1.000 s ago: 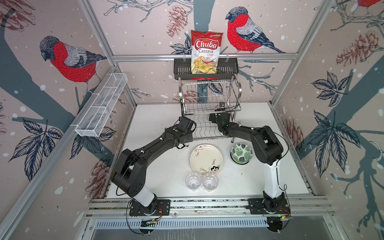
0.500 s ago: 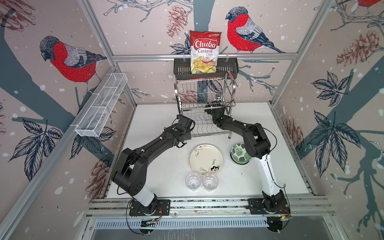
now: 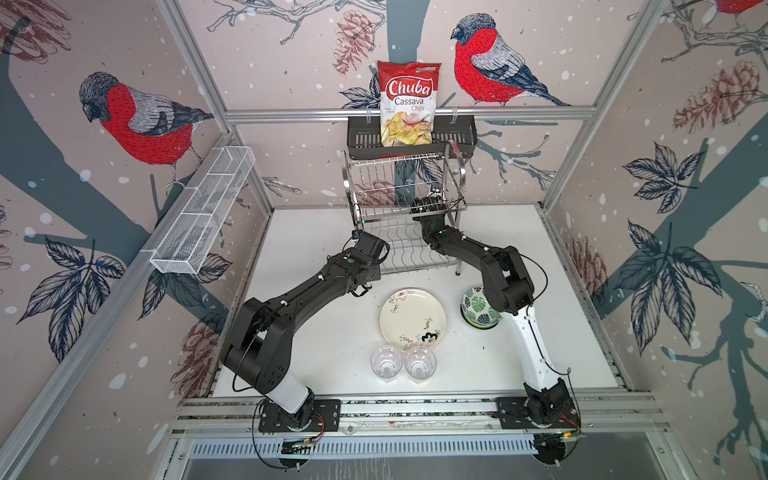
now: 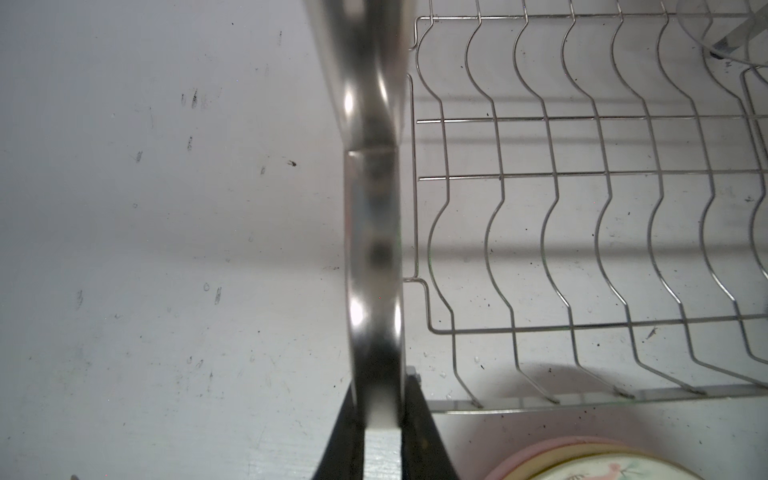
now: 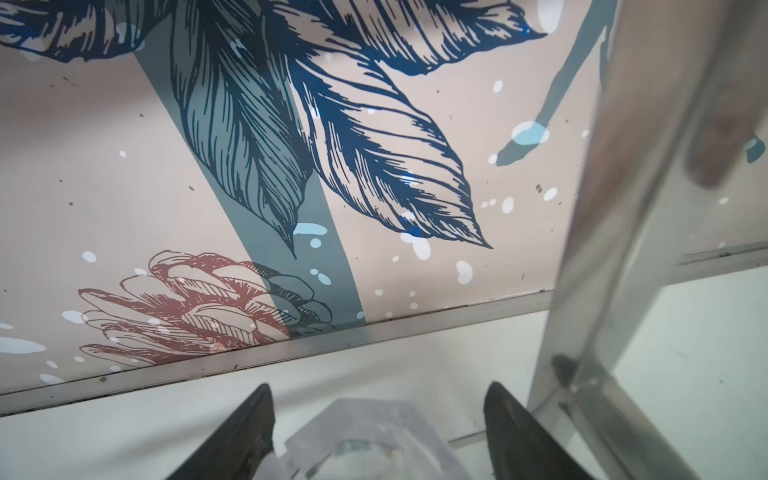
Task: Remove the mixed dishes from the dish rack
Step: 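Pull the clear glass out of the rack slot with the right gripper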
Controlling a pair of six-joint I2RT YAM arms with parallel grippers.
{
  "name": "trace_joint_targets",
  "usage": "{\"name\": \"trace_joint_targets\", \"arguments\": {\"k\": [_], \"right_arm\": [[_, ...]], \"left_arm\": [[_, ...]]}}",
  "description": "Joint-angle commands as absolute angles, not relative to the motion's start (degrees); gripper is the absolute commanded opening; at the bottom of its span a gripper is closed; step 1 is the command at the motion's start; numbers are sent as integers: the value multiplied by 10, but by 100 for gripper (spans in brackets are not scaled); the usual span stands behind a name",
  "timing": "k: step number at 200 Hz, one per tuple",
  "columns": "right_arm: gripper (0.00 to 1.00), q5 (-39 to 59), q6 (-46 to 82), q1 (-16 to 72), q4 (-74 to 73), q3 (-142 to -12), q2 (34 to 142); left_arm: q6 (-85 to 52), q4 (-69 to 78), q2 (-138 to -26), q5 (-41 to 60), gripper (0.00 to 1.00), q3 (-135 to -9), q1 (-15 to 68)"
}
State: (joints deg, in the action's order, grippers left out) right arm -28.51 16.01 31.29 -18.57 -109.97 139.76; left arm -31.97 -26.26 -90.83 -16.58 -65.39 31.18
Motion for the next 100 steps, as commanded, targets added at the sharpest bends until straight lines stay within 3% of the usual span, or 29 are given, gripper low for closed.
{"name": "trace_joint_targets", "arguments": {"k": [1,22,100], "right_arm": [[70,-271,164,296,46,-1097,1391],[59,-265,168,296,37,-1073,1377],[33,-194,174,310,-29,-948,1316]], "left_arm": [[-286,-253,-893,-85,0,-657,319],[-287,-257,-885,-87,0,-653,319],[-294,-255,-877,-83,0,-647,319]]}}
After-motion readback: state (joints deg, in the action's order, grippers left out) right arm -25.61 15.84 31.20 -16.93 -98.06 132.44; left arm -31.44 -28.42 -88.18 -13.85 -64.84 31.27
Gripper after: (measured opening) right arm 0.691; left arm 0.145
